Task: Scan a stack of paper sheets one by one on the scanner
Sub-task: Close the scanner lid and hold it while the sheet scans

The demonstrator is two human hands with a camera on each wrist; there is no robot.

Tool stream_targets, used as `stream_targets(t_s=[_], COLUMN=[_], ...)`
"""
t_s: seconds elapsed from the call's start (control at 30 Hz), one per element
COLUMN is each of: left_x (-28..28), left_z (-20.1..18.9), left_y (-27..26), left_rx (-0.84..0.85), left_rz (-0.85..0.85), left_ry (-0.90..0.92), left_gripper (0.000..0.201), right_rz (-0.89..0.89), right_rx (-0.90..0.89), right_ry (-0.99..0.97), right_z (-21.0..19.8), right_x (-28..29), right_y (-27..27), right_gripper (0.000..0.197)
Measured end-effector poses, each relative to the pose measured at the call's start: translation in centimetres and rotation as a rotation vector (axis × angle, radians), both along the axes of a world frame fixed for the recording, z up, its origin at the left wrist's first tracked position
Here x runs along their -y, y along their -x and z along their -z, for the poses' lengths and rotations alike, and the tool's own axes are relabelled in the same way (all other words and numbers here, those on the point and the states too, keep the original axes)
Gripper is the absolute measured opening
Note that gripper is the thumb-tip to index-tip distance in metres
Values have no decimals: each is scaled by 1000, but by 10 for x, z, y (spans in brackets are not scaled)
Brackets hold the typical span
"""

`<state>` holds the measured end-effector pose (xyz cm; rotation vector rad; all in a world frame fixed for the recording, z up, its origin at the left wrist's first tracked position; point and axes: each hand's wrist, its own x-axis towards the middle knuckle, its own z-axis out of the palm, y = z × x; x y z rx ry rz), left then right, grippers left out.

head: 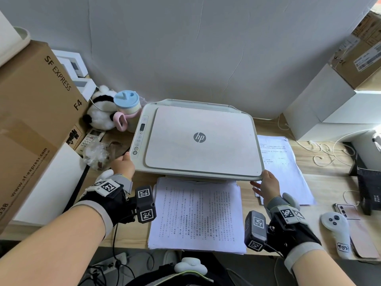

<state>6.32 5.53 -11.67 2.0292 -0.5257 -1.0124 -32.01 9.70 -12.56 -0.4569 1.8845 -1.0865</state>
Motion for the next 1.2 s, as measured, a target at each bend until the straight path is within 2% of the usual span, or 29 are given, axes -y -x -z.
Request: stream_targets(t_s=[0.9, 1.0, 1.13, 1.2], left_x=[0, 7, 17, 21], left_z=[-3, -10, -24, -27], left_y=[-5, -12, -17, -13], left_rx=[71, 73, 109, 88], left_rz=[67, 45, -4, 34], left_ry=[-31, 18, 111, 159], left_gripper=[38, 30, 42, 39], right_rz=[3, 5, -3, 17], right_rx=[4, 39, 5, -14], right_ry=[-4, -37, -68, -40], right_z=[-4, -10, -18, -19], right_x=[-2, 0, 4, 5], right_y=[-3, -1, 1, 2], right_gripper=[22, 26, 23, 32])
